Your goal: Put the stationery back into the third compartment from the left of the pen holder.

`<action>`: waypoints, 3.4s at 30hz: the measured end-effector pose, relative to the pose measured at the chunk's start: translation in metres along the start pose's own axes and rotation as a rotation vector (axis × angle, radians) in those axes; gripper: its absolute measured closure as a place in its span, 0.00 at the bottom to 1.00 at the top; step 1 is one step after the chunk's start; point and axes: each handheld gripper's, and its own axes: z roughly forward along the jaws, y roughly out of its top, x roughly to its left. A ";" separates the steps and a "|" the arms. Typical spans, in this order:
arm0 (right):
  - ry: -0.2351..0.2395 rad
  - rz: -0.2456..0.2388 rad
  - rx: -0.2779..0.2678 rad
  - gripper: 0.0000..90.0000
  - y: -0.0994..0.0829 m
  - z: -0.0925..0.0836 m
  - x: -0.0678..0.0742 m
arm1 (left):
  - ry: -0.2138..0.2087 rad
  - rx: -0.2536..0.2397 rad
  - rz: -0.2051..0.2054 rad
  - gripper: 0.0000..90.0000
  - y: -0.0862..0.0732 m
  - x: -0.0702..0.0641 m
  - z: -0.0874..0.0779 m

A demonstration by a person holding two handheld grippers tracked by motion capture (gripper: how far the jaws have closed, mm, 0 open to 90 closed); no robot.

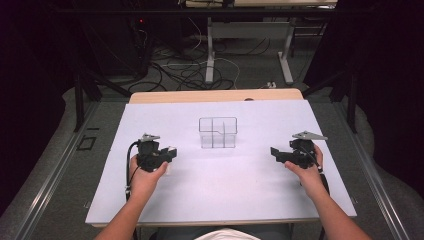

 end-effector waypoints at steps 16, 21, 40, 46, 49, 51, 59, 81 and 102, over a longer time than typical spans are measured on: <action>0.059 0.052 -0.039 0.16 0.008 -0.005 0.019 | -0.077 -0.134 0.002 0.75 0.018 -0.018 -0.008; 0.057 0.047 -0.038 0.17 0.007 -0.004 0.020 | -0.093 -0.146 0.021 0.75 0.026 -0.025 -0.006; 0.245 0.098 -0.035 0.38 0.026 -0.011 0.060 | -0.190 -0.182 0.064 0.75 0.044 -0.067 0.012; 0.364 0.126 -0.018 0.41 0.033 -0.007 0.095 | -0.224 -0.183 0.065 0.75 0.040 -0.073 0.016; 0.402 0.125 -0.005 0.43 0.035 -0.003 0.110 | -0.235 -0.183 0.055 0.75 0.037 -0.074 0.017; 0.424 0.131 0.002 0.48 0.035 -0.001 0.117 | -0.244 -0.183 0.045 0.75 0.035 -0.074 0.019; 0.486 0.186 0.001 0.55 0.026 0.006 0.136 | -0.280 -0.159 0.032 0.75 0.028 -0.083 0.031; 0.546 0.348 0.064 0.63 0.009 0.019 0.150 | -0.313 -0.124 0.050 0.75 0.019 -0.103 0.045; 0.549 0.398 0.087 0.77 0.008 0.023 0.146 | -0.341 -0.110 0.078 0.75 0.014 -0.118 0.046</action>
